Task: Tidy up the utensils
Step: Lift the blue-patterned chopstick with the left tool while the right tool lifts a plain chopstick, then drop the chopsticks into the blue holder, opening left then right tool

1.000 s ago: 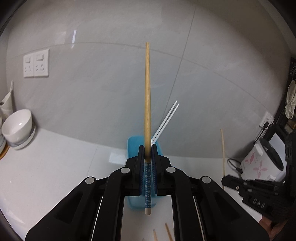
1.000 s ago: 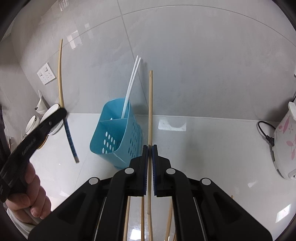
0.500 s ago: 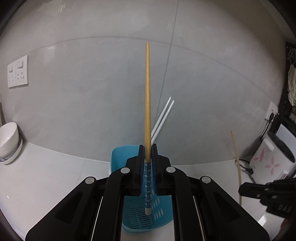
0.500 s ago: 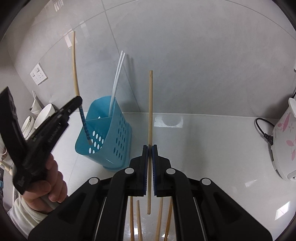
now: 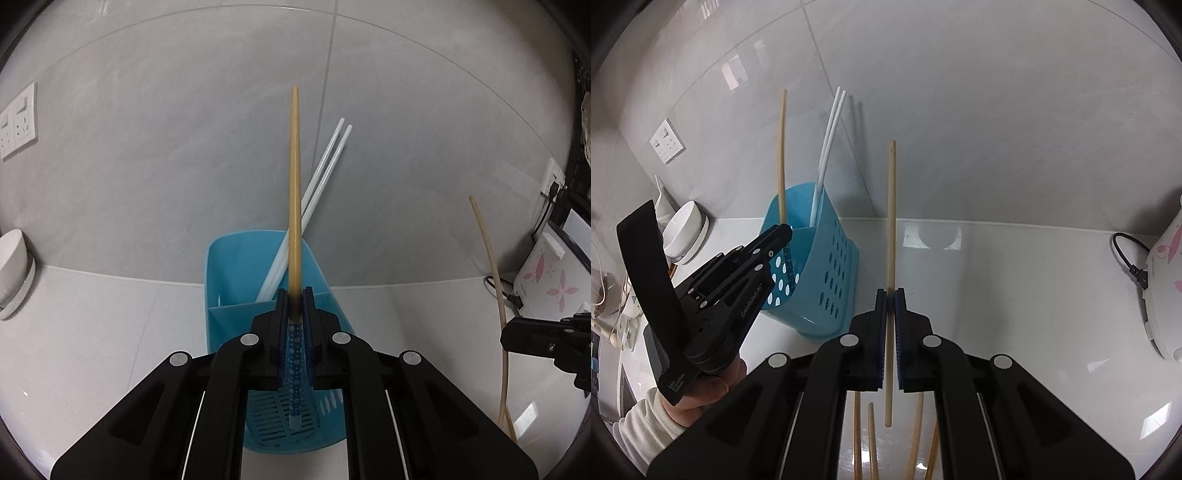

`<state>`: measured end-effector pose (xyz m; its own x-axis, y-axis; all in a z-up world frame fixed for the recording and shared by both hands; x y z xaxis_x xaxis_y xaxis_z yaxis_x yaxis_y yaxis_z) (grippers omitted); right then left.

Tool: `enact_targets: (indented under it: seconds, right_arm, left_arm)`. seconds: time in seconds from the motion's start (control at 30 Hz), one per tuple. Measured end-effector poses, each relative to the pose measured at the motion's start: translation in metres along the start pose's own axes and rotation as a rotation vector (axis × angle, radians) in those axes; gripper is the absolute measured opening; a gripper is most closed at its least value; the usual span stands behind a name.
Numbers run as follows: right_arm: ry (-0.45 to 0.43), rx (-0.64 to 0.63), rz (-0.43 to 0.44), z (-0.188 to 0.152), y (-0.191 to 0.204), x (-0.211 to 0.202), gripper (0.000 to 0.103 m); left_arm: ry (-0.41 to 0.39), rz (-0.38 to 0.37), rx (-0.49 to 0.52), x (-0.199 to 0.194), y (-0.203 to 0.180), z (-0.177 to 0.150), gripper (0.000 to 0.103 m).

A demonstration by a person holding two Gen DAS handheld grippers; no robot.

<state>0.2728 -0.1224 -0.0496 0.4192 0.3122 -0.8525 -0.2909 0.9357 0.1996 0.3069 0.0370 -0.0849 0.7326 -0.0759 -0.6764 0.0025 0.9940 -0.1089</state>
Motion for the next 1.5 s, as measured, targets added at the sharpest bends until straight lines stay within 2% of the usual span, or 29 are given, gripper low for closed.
enact_targets:
  seconds: [0.17, 0.2, 0.23, 0.3, 0.37, 0.63, 0.67, 0.8, 1.17, 1.5]
  right_arm:
    - [-0.004, -0.012, 0.012, 0.003, 0.008, 0.000, 0.004]
    - [-0.007, -0.015, 0.015, 0.004, 0.010, 0.000, 0.004]
    - [-0.011, -0.019, 0.017, 0.005, 0.011, -0.001, 0.004]
    - [-0.028, -0.025, 0.033, 0.009, 0.016, -0.004, 0.004]
    - [-0.047, -0.028, 0.050, 0.013, 0.022, -0.007, 0.004]
    - [-0.147, -0.040, 0.142, 0.033, 0.051, -0.011, 0.004]
    - [-0.160, -0.040, 0.143, 0.035, 0.055, -0.010, 0.004]
    - [-0.194, -0.048, 0.145, 0.043, 0.067, -0.005, 0.004]
    - [-0.292, -0.032, 0.159, 0.049, 0.086, 0.015, 0.004]
    - [-0.259, -0.033, 0.116, 0.032, 0.089, 0.047, 0.004]
  left_arm:
    - [-0.003, 0.006, -0.008, -0.013, 0.004, 0.003, 0.009]
    - [-0.003, 0.013, -0.006, -0.016, 0.006, 0.003, 0.014]
    - [-0.001, 0.023, -0.006, -0.021, 0.008, 0.002, 0.018]
    - [-0.002, 0.037, -0.015, -0.031, 0.014, 0.002, 0.041]
    - [0.002, 0.050, -0.035, -0.043, 0.021, 0.001, 0.054]
    - [0.045, 0.082, -0.111, -0.082, 0.050, -0.006, 0.089]
    - [0.047, 0.083, -0.116, -0.075, 0.042, -0.004, 0.092]
    - [0.073, 0.110, -0.130, -0.083, 0.050, -0.009, 0.097]
    - [0.114, 0.157, -0.183, -0.090, 0.087, -0.018, 0.097]
    - [0.108, 0.209, -0.180, -0.087, 0.098, -0.021, 0.097]
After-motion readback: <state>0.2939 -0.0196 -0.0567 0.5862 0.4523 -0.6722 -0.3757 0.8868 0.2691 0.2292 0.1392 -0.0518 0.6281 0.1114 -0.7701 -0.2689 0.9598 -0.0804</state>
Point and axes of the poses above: each gripper's, at about its wrist camera, not at the fingertips, and x roughly the way its jaws point, y to its left, z to its top, the point moved 4 cm from there along x, roughly the way its jaws point, and after that the axes turned 7 degrees about y, right-handed, at the moved point
